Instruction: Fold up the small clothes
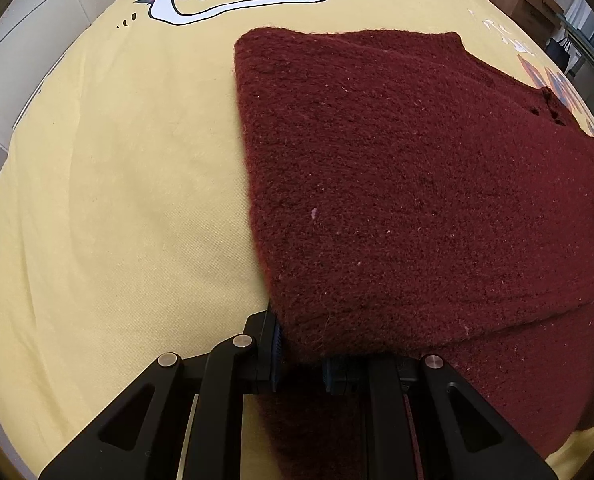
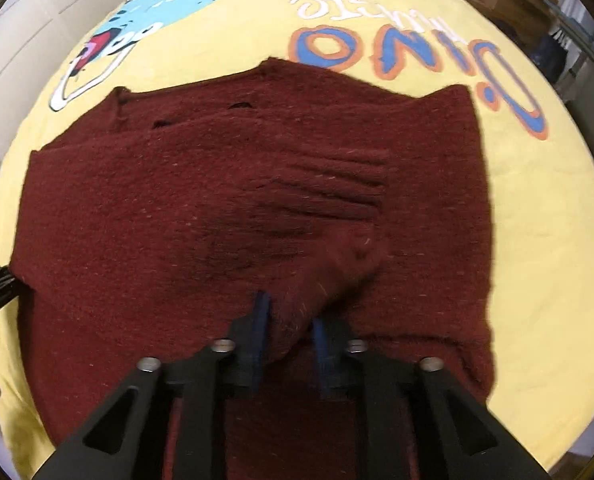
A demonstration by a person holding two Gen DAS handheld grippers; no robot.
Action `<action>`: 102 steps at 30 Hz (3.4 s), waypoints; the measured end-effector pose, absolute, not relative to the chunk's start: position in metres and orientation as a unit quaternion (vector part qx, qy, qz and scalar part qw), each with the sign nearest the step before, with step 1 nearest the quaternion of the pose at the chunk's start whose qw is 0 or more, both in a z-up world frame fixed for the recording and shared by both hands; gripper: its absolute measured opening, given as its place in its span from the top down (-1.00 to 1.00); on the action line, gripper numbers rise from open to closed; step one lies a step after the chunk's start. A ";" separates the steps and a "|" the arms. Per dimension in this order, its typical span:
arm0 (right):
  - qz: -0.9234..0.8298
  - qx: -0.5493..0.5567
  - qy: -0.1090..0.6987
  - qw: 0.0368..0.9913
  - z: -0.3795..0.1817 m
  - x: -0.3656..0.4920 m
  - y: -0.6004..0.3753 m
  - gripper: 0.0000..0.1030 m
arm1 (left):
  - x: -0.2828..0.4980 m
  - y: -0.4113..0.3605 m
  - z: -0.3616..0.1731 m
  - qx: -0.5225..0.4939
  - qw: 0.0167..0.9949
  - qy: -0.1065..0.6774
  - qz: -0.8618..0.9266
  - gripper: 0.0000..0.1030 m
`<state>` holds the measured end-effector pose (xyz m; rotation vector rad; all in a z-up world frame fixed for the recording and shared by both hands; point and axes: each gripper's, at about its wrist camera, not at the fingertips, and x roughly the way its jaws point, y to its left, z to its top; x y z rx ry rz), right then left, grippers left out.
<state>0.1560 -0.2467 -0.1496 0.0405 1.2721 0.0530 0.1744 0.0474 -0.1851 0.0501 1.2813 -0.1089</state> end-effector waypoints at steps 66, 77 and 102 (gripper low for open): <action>0.037 0.070 0.496 0.864 -0.109 0.055 -0.303 -0.99 | 0.089 0.064 -0.132 -0.024 0.853 0.522 -0.003 -0.98; -0.010 0.095 0.564 0.820 -0.155 -0.040 -0.327 -0.99 | 0.012 0.028 -0.158 0.041 0.800 0.597 -0.045 -0.98; -0.007 0.131 0.650 0.748 -0.197 -0.055 -0.308 -0.43 | -0.015 0.006 -0.213 -0.023 0.732 0.675 -0.091 0.42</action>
